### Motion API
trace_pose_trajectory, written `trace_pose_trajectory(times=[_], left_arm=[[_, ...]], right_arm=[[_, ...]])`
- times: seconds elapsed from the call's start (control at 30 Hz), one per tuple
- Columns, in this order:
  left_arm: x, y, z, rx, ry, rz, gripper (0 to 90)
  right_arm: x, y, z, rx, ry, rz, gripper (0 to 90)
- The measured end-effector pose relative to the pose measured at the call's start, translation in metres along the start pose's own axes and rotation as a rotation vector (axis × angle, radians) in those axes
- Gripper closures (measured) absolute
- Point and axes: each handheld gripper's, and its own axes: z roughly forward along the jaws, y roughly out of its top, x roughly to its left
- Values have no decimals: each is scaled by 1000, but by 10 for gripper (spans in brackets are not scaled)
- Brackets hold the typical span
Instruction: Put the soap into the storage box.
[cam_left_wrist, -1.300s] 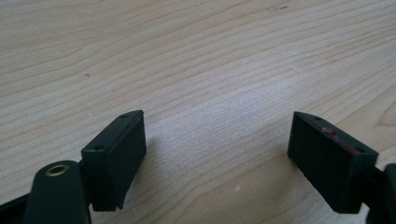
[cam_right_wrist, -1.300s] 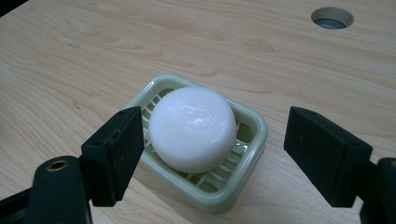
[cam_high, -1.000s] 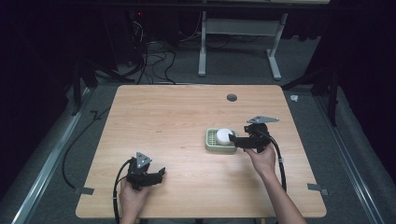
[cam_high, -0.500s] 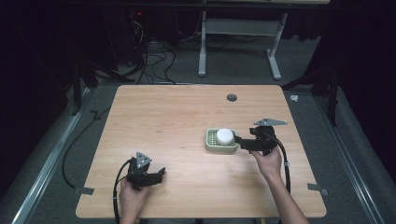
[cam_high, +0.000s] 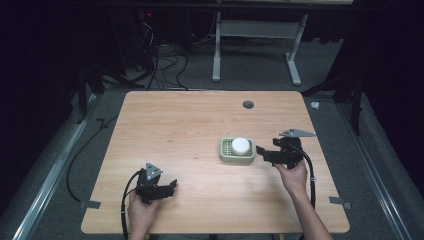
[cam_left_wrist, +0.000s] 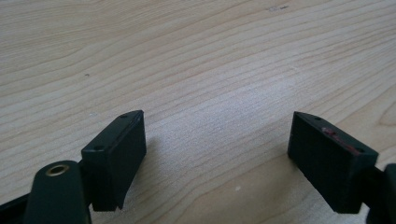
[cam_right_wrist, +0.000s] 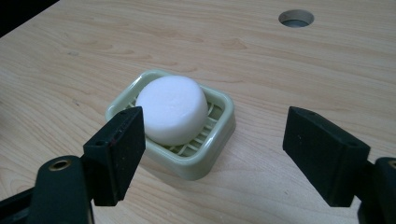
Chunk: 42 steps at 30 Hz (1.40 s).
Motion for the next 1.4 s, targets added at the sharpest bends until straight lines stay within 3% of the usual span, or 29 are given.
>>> trace_pose_trajectory(times=[1.4], left_arm=[[0,0,0,0,1,2,197]], right_arm=[[-20,-34,-36,-40,-24,67,227]])
